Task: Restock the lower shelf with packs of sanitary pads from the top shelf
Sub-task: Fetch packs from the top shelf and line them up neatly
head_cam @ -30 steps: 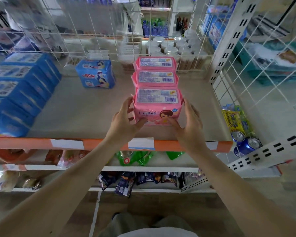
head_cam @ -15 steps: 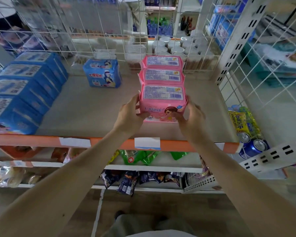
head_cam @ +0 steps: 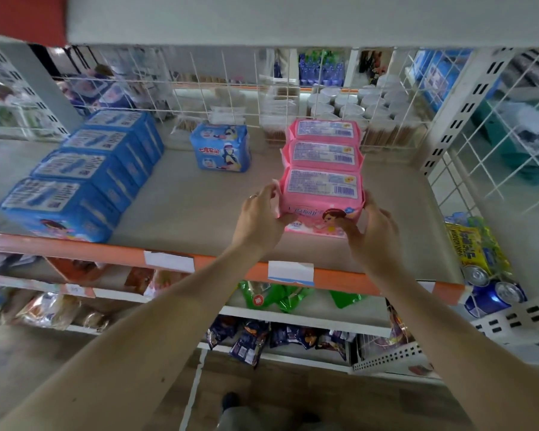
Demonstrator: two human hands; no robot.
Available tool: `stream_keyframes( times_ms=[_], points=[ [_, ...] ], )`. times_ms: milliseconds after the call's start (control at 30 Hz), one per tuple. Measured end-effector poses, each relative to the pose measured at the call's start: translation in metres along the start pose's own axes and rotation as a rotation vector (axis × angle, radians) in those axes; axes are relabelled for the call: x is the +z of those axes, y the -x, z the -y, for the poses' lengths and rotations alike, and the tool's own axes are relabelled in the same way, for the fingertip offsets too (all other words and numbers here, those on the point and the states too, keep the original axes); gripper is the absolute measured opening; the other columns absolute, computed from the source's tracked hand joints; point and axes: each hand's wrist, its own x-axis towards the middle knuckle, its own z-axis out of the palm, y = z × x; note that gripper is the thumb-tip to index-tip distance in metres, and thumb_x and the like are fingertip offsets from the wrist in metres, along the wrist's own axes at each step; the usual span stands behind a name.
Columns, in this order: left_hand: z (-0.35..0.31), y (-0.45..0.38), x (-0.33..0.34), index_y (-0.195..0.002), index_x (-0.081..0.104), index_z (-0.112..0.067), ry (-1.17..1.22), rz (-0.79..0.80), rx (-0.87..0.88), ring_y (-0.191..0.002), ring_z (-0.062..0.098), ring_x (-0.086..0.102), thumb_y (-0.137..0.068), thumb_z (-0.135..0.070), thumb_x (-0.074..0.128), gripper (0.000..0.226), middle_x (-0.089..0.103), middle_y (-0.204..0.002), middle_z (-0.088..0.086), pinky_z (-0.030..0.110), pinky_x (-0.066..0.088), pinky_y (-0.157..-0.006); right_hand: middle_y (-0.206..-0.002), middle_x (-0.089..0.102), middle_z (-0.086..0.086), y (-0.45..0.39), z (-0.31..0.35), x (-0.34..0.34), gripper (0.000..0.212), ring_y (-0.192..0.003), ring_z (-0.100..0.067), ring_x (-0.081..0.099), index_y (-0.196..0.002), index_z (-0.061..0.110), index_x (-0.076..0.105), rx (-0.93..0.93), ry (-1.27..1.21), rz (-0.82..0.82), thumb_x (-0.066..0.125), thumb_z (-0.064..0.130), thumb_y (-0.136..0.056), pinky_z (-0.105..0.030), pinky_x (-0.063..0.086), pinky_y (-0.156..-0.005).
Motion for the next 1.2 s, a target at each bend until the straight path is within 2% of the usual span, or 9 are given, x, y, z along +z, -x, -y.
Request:
stream_keyframes(
  times_ms=[167,233,300,367,500,667,800,1133,1200],
  points=[
    [0.001,0.022,-0.003,-0.141,0.040,-0.017,-0.147,0.011,-0.074,-0.120,0.027,0.054,-0.089,-0.044,0.071,0.066,0.056,-0.134,0.006,0.044,0.051,-0.094,-0.109,0.069,-0.004,0.006,-0.004,-0.005,0.060,-0.106,-0.031,0.061,-0.131,0.020,0.046,0.001,-0.031,0.013,0.060,0.060,-0.088,-0.049,0.052,-0.088],
    [0.000,0.036,-0.007,-0.148,0.031,-0.019,-0.209,0.030,-0.062,-0.126,0.026,0.051,-0.092,-0.045,0.066,0.071,0.049,-0.144,0.004,0.047,0.049,-0.099,-0.139,0.055,-0.016,0.014,-0.006,-0.003,0.082,-0.132,-0.038,0.046,-0.147,0.010,0.034,0.018,0.011,0.000,0.055,0.065,-0.089,-0.055,0.039,-0.108],
    [-0.003,0.053,-0.012,-0.151,0.027,-0.019,-0.256,0.024,-0.012,-0.130,0.026,0.047,-0.095,-0.042,0.063,0.070,0.040,-0.151,0.002,0.045,0.046,-0.101,-0.162,0.023,-0.019,0.023,0.001,-0.004,0.094,-0.151,-0.037,0.017,-0.157,0.008,0.016,0.024,0.060,-0.030,0.048,0.066,-0.090,-0.055,0.016,-0.122],
    [-0.004,0.070,-0.017,-0.151,0.029,-0.018,-0.297,-0.007,0.072,-0.133,0.026,0.044,-0.095,-0.041,0.062,0.069,0.035,-0.156,0.002,0.044,0.044,-0.103,-0.167,0.007,-0.016,0.034,0.012,-0.006,0.094,-0.154,-0.033,0.002,-0.159,0.011,0.006,-0.015,0.057,-0.045,0.043,0.066,-0.091,-0.053,0.006,-0.122],
    [-0.001,0.094,-0.032,-0.153,0.029,-0.019,-0.381,-0.031,0.183,-0.141,0.027,0.035,-0.094,-0.045,0.060,0.072,0.027,-0.162,0.000,0.045,0.040,-0.108,-0.168,-0.003,-0.012,0.055,0.040,-0.013,0.090,-0.154,-0.033,-0.003,-0.160,0.023,-0.001,-0.119,0.033,-0.006,0.041,0.065,-0.092,-0.055,0.001,-0.121],
    [0.002,0.114,-0.074,-0.154,0.023,-0.024,-0.389,-0.113,0.227,-0.140,0.031,0.036,-0.093,-0.050,0.057,0.074,0.020,-0.164,-0.001,0.049,0.045,-0.103,-0.167,-0.018,-0.003,0.076,0.090,-0.013,0.083,-0.153,-0.028,-0.014,-0.157,0.035,-0.014,-0.321,0.236,0.075,0.030,0.068,-0.094,-0.060,-0.003,-0.120],
    [0.007,0.135,-0.124,-0.153,0.026,-0.023,-0.421,-0.195,0.291,-0.143,0.028,0.034,-0.092,-0.053,0.053,0.073,0.023,-0.163,-0.001,0.051,0.044,-0.106,-0.167,-0.015,0.003,0.090,0.146,-0.016,0.081,-0.152,-0.017,-0.017,-0.160,0.029,0.001,-0.366,0.168,0.046,0.030,0.068,-0.095,-0.053,-0.004,-0.122],
    [0.032,0.204,-0.233,-0.151,0.034,-0.019,-0.367,-0.381,0.381,-0.146,0.023,0.034,-0.091,-0.056,0.048,0.071,0.034,-0.158,0.002,0.048,0.038,-0.114,-0.168,0.010,0.003,0.142,0.259,-0.016,0.079,-0.155,-0.024,0.002,-0.159,0.029,0.015,-0.465,0.039,-0.039,0.033,0.067,-0.091,-0.055,0.010,-0.123],
    [0.038,0.215,-0.242,-0.151,0.034,-0.020,-0.352,-0.384,0.401,-0.146,0.021,0.033,-0.091,-0.054,0.050,0.070,0.034,-0.159,0.001,0.051,0.040,-0.112,-0.166,0.021,-0.002,0.154,0.271,-0.015,0.078,-0.155,-0.023,0.006,-0.157,0.021,0.026,-0.509,0.027,-0.111,0.039,0.063,-0.093,-0.045,0.008,-0.125]
  ],
)
